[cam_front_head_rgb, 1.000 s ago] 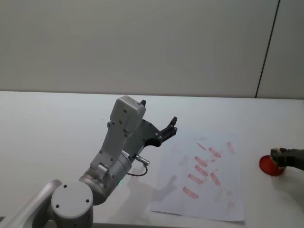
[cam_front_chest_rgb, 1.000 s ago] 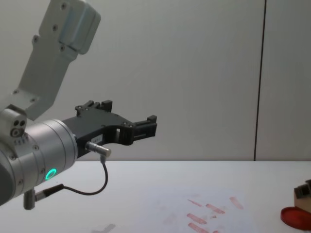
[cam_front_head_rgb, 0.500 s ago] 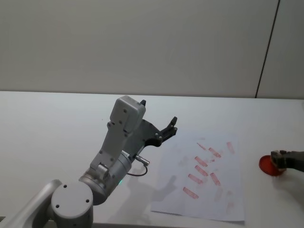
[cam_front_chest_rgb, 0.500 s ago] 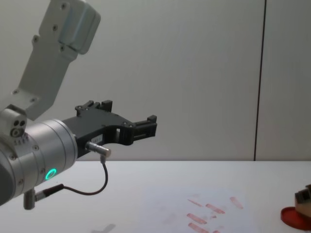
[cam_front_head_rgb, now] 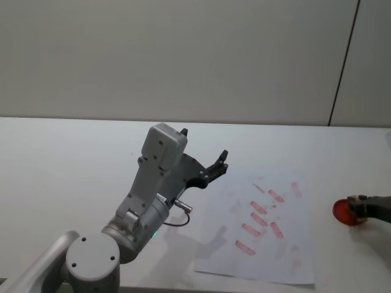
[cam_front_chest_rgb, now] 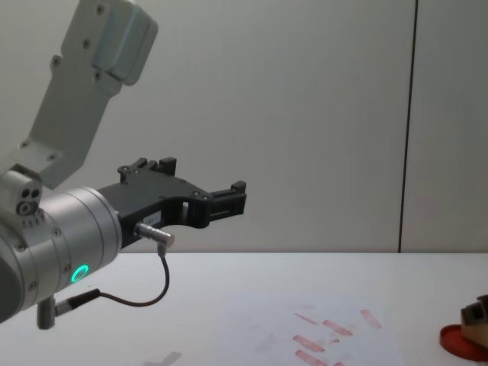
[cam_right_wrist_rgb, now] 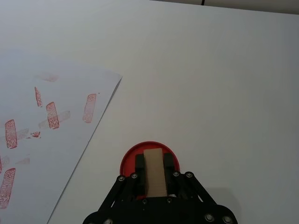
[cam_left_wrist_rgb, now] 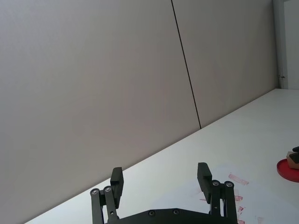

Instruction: Use the one hand to pick up the stamp and affix it onto the A4 paper.

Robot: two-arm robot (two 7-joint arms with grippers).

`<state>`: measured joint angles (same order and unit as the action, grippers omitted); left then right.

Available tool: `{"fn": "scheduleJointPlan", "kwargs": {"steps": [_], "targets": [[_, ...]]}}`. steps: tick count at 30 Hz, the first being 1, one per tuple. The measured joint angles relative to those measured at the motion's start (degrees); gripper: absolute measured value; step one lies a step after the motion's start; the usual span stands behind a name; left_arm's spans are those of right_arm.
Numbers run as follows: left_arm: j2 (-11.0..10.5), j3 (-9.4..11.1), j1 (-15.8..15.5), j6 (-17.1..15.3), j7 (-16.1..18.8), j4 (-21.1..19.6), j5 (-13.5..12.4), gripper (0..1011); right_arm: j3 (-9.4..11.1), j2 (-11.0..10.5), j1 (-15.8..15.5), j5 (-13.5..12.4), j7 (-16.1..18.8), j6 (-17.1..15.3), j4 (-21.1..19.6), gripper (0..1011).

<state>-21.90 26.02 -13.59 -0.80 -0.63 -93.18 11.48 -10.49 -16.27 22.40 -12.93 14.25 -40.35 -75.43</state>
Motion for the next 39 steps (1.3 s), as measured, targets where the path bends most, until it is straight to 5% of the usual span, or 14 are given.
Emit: {"fn": "scheduleJointPlan", "kwargs": {"steps": [39], "targets": [[0.0,0.0,0.0,0.0,0.0,0.0,0.0,1002,-0.2,0.8,0.1,-0.7,-0.9,0.8,-0.3,224]]}}
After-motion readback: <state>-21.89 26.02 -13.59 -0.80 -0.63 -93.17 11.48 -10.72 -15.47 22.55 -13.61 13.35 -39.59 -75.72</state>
